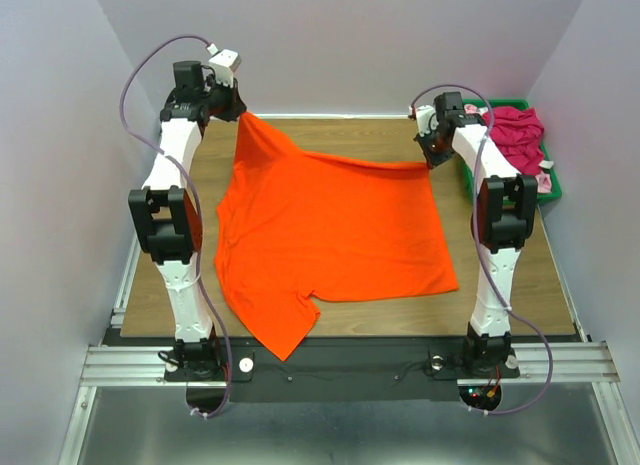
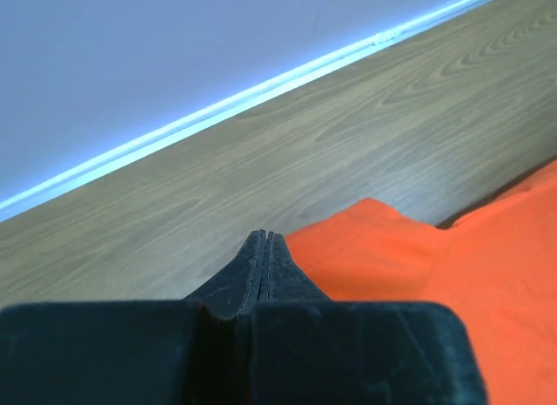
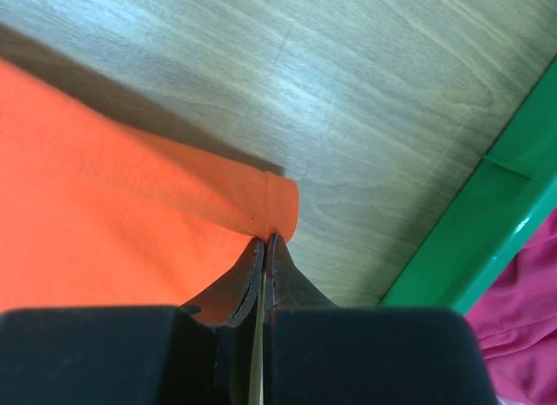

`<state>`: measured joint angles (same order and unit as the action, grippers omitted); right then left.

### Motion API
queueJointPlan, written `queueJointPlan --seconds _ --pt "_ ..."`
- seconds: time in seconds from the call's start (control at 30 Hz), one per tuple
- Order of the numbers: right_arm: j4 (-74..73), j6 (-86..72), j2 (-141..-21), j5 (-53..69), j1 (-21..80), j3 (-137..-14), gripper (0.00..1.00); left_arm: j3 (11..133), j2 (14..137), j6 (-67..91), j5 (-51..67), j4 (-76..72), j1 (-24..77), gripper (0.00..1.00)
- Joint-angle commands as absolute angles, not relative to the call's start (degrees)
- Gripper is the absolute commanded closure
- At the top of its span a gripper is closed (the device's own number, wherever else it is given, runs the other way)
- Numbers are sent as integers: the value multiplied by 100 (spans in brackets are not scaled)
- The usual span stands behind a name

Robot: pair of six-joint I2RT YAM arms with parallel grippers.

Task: Fold and stack the t-shirts
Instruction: Fold the tshirt

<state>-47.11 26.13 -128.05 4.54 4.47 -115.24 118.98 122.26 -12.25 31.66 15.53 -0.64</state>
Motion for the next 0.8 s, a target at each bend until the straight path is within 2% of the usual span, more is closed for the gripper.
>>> queueJointPlan --seconds 0.0,0.37,0.77 --pt "-4658 2716 -12560 492 369 -11742 99 11243 11603 -1661 3348 1793 -62 100" --pt "-4684 2979 -11980 615 352 -11145 99 9222 10108 -1890 3225 1705 -70 100" --pt "-4895 3137 -11576 852 352 -10662 99 8131 8869 -2100 2945 2451 -53 100"
